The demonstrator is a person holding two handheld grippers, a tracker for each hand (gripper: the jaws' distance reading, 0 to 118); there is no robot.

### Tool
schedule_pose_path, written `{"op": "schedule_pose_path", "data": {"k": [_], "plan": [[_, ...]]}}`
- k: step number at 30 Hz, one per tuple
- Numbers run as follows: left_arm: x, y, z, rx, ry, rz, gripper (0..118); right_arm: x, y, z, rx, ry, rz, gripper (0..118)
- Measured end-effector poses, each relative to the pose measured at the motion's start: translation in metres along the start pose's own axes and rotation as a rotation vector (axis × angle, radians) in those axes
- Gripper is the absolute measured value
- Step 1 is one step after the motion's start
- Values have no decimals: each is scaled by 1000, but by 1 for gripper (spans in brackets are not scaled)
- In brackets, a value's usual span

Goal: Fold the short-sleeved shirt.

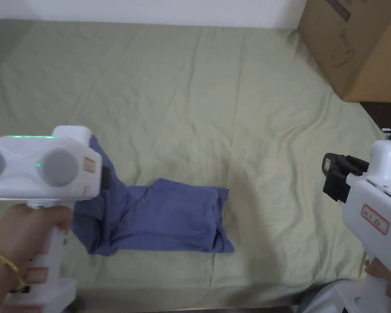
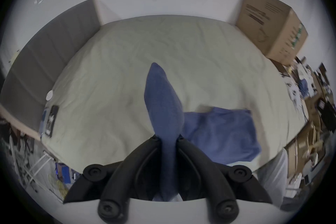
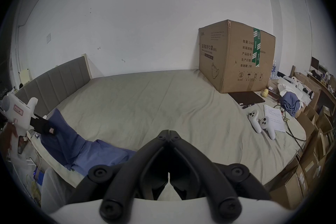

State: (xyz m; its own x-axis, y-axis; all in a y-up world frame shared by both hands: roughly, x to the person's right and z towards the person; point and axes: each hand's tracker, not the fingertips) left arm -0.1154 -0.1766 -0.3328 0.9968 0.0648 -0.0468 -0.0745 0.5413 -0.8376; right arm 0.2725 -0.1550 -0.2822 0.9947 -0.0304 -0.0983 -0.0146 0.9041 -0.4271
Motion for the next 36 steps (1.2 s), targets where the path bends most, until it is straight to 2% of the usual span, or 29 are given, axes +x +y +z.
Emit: {"op": "schedule_pose_path", "data": {"k": [2, 6, 11, 14, 15, 18, 20, 23, 25, 26, 27, 28, 29, 32, 34, 36], "plan": [[26, 2, -7, -15, -73, -26, 7, 2, -1, 4, 3, -4, 3, 0], [73, 3, -39, -66, -127, -97, 10, 9, -4, 10, 6, -22, -4, 0], [105, -4, -100, -208, -251, -121, 38, 16, -7, 17, 0, -53, -18, 0], [113, -6, -116, -298, -309, -82, 42, 18, -7, 20, -5, -66, -28, 0], [107, -1, -114, -218, -248, -84, 42, 18, -7, 20, -7, -70, -29, 0], [91, 4, -91, -171, -323, -26, 42, 18, -6, 19, -10, -74, -29, 0], [80, 9, -76, -30, -393, 54, 42, 16, -5, 18, -11, -69, -30, 0], [66, 7, -60, 124, -367, 134, 40, 10, -3, 18, -9, -60, -28, 0], [66, 0, -62, 124, -367, 125, 39, 6, -3, 16, -14, -47, -27, 0], [69, -5, -68, 109, -364, 113, 35, 4, -3, 14, -15, -42, -24, 0], [75, -12, -75, 68, -344, 98, 24, 2, -3, 13, -18, -40, -20, 0], [82, -19, -83, 59, -333, 88, 7, 0, -3, 13, -19, -38, -17, 0], [87, -24, -97, 44, -300, 53, 3, -2, -3, 13, -19, -34, -17, 0], [105, -44, -118, -90, -294, 18, 1, -3, -3, 13, -22, -28, -14, 0], [121, -58, -128, -95, -282, 21, 1, -3, -3, 13, -25, -31, -5, 0], [135, -67, -138, -91, -236, -45, 1, -2, -3, 13, -28, -32, -6, 0]]}}
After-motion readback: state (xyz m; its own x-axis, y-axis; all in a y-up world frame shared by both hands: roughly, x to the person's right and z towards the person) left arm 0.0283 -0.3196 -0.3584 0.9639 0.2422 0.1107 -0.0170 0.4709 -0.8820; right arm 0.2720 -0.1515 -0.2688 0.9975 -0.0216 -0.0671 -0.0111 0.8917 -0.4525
